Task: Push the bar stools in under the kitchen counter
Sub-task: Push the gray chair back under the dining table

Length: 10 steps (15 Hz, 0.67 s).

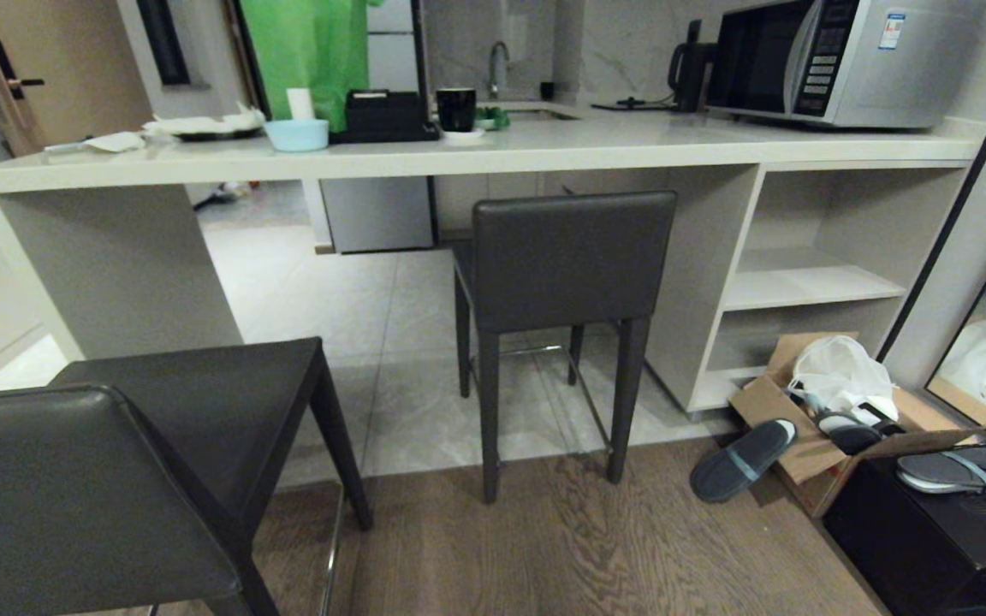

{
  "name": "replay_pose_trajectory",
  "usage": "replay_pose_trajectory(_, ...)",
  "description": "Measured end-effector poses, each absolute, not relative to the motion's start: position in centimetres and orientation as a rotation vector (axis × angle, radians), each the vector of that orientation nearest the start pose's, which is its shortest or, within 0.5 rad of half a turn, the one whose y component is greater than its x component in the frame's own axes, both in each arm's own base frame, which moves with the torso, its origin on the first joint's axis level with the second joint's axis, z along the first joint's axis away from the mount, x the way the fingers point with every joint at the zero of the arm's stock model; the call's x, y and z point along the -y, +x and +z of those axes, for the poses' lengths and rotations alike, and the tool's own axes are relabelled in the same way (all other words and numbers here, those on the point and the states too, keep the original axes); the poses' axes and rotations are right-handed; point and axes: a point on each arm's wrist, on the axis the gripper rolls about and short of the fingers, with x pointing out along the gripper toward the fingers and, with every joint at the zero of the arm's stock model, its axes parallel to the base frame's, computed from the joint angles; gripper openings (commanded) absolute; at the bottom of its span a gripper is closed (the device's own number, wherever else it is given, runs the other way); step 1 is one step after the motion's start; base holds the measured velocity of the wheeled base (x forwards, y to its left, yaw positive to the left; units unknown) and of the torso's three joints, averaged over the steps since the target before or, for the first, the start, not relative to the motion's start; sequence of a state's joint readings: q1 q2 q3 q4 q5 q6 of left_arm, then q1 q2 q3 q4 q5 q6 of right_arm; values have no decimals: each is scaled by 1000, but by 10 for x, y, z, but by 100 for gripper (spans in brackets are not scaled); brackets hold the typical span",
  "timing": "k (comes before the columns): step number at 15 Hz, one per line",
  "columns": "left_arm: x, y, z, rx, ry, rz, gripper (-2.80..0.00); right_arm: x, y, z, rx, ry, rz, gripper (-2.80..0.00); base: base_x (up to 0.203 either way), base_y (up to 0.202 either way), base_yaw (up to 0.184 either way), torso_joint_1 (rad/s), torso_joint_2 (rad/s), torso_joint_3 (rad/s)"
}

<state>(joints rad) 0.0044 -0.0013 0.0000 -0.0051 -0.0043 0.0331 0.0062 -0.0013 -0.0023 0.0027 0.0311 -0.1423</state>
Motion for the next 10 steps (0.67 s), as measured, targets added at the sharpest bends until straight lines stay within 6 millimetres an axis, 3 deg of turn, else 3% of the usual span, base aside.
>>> replay_pose_trajectory(10,0,-23,76,9,35,-3,-280,-1,-23,76,4,-144,38,-280,0,189,-2,2,5,3)
